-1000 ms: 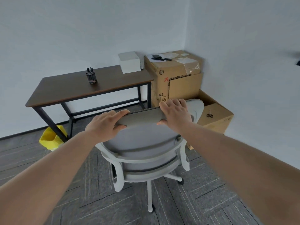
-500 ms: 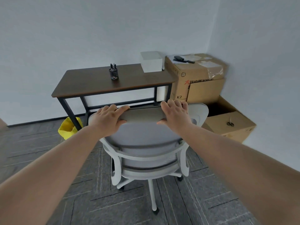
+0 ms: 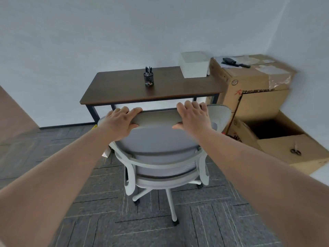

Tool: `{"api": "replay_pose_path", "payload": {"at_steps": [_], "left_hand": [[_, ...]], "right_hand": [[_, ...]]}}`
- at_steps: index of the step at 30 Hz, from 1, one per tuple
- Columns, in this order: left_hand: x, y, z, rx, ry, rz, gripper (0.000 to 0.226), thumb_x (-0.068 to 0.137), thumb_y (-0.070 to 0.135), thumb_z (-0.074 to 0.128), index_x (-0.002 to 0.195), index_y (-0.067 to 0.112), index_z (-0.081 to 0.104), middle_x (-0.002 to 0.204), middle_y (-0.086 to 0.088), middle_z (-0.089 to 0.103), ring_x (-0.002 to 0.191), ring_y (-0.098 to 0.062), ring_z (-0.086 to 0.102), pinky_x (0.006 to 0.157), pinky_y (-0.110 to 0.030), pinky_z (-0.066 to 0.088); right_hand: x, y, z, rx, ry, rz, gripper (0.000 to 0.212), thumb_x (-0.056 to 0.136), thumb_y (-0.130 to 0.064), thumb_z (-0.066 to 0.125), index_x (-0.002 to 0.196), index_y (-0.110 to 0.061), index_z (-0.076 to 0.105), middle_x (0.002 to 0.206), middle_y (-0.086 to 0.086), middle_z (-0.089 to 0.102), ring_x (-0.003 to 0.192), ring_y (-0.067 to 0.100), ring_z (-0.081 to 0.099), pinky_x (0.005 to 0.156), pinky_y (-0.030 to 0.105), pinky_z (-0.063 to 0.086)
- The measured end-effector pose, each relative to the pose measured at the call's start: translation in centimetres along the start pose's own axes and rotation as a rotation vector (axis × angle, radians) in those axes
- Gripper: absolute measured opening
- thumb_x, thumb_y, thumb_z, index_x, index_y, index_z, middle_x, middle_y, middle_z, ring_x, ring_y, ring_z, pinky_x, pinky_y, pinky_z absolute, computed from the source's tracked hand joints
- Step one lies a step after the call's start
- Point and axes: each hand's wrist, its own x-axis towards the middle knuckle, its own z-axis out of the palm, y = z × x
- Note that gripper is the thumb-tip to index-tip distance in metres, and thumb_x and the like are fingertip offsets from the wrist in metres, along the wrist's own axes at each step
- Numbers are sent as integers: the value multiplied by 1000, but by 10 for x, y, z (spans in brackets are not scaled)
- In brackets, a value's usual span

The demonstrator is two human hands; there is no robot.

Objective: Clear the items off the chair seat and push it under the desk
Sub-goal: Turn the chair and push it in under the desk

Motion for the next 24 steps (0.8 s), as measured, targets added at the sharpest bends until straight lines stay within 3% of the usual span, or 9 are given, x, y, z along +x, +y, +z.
{"api": "replay_pose_path", "payload": {"at_steps": [5,10,15,24], "left_hand": [[43,-39,8,-8,1,-47,52,94,41,46,141,31,27,125,-8,50,119,-34,48,107,-45,34],[83,-76,12,-22,28,-83,54,94,39,48,143,30,28,129,-8,50,126,-33,43,109,-45,31],[117,-106,12,-57,41,-79,53,95,38,47,144,31,28,129,-7,50,124,-34,44,108,-45,29],[163,-165,16,-59,-28,-37,53,96,40,42,145,35,22,129,-6,47,124,-33,43,112,-51,27]], "right_hand": [[60,-13,26,1,61,-30,68,75,-57,67,119,-12,43,106,9,53,103,31,50,101,48,32],[118,-27,41,-31,114,18,75,46,-55,86,97,-9,56,80,10,59,75,31,59,83,48,48],[165,-36,54,-52,132,-9,67,62,-55,78,103,-8,52,89,12,57,85,33,56,88,48,41],[223,-66,70,-27,103,47,65,67,-54,75,107,-9,51,95,12,55,90,33,54,93,46,36]]}}
